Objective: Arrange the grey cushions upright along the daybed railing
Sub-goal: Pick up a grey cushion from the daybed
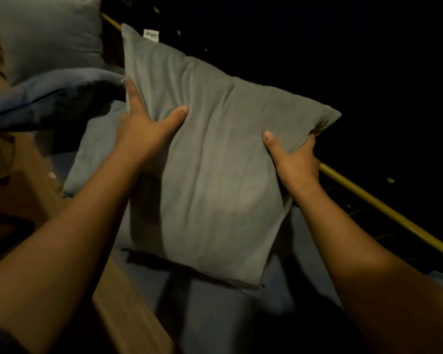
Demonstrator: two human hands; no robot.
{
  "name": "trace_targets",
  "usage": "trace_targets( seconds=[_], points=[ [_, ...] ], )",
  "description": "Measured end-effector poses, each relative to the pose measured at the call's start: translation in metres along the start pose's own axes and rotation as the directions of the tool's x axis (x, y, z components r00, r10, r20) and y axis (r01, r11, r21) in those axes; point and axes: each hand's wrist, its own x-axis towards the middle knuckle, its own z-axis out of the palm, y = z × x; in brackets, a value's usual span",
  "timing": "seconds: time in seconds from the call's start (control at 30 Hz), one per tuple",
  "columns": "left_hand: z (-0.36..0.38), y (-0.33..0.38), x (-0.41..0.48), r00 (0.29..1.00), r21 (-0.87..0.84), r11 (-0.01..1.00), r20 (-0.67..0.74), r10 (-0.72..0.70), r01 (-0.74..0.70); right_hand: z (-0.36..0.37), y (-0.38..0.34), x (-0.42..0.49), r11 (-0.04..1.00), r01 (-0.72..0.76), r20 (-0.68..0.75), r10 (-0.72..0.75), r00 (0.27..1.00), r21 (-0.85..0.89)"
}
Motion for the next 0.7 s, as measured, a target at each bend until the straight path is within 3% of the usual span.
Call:
trace_targets(
  seconds=[0.1,0.17,0.23,0.3,0.43,0.57,0.7],
  points=[
    [0.017,-0.003,0.037,0.999,0.014,1.000,-0.022,0.027,-0.027,0.025,-0.003,0.031,0.999,-0.035,-0.061,0.034,0.998,-0.016],
    [0.043,-0.014,0.049,0.999,0.169,0.985,0.039,0.033,-0.039,0.048,0.002,0.041,0.989,0.038,-0.059,-0.047,0.997,-0.144],
    [0.076,-0.029,0.045,0.984,0.381,0.919,0.175,0.030,-0.096,0.071,0.012,0.039,0.912,0.134,0.095,-0.105,0.990,-0.388],
    [0.100,-0.043,0.034,0.966,0.484,0.864,0.256,0.014,-0.141,0.088,0.024,0.033,0.824,0.210,0.257,-0.081,0.963,-0.526],
    [0.108,-0.062,0.022,0.974,0.500,0.858,0.227,-0.002,-0.115,0.091,0.039,0.026,0.806,0.261,0.313,-0.100,0.945,-0.532],
    [0.097,-0.042,0.001,0.976,0.450,0.884,0.218,0.027,-0.125,0.060,0.035,0.016,0.867,0.249,0.332,-0.104,0.938,-0.433],
    [0.093,-0.025,-0.052,0.944,0.286,0.925,0.284,0.168,-0.250,-0.001,0.052,-0.025,0.890,0.189,0.316,-0.054,0.947,-0.416]
  ],
)
